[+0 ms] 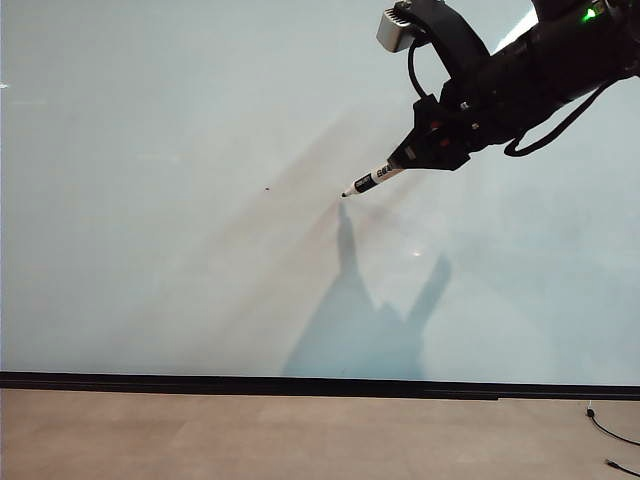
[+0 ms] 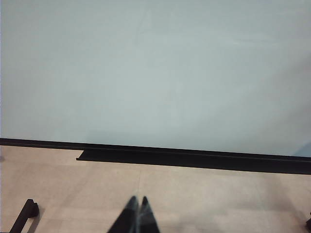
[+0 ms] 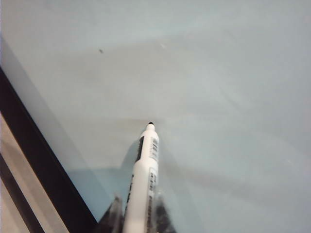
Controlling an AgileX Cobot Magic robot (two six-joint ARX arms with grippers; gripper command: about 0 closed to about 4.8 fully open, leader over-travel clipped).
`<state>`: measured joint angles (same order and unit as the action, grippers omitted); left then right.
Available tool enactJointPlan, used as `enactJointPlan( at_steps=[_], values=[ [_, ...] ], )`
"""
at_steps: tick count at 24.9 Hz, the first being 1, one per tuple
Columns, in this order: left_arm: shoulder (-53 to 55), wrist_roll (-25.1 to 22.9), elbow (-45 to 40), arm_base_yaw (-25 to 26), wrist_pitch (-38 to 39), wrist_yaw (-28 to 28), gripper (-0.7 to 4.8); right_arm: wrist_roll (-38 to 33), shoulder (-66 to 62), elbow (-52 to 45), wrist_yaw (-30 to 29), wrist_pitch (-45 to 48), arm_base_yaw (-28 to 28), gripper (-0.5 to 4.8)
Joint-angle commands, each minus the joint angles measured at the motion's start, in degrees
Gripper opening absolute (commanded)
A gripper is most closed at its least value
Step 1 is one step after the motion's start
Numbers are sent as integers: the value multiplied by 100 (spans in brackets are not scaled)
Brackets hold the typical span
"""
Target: Pick up the pen on the shelf to the right of the whiteboard and write the letter A.
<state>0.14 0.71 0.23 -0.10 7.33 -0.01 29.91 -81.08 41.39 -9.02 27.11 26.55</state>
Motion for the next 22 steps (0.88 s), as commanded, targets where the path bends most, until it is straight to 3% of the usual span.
enactJointPlan(
  at_steps=[1,22],
  values=[
    [4,-26,15,0,-52,20,-5,13,26,31,151,129,-2,-9],
    [4,-26,15,0,-52,22,-5,20,205,31,470,354,-7,-9]
  ],
)
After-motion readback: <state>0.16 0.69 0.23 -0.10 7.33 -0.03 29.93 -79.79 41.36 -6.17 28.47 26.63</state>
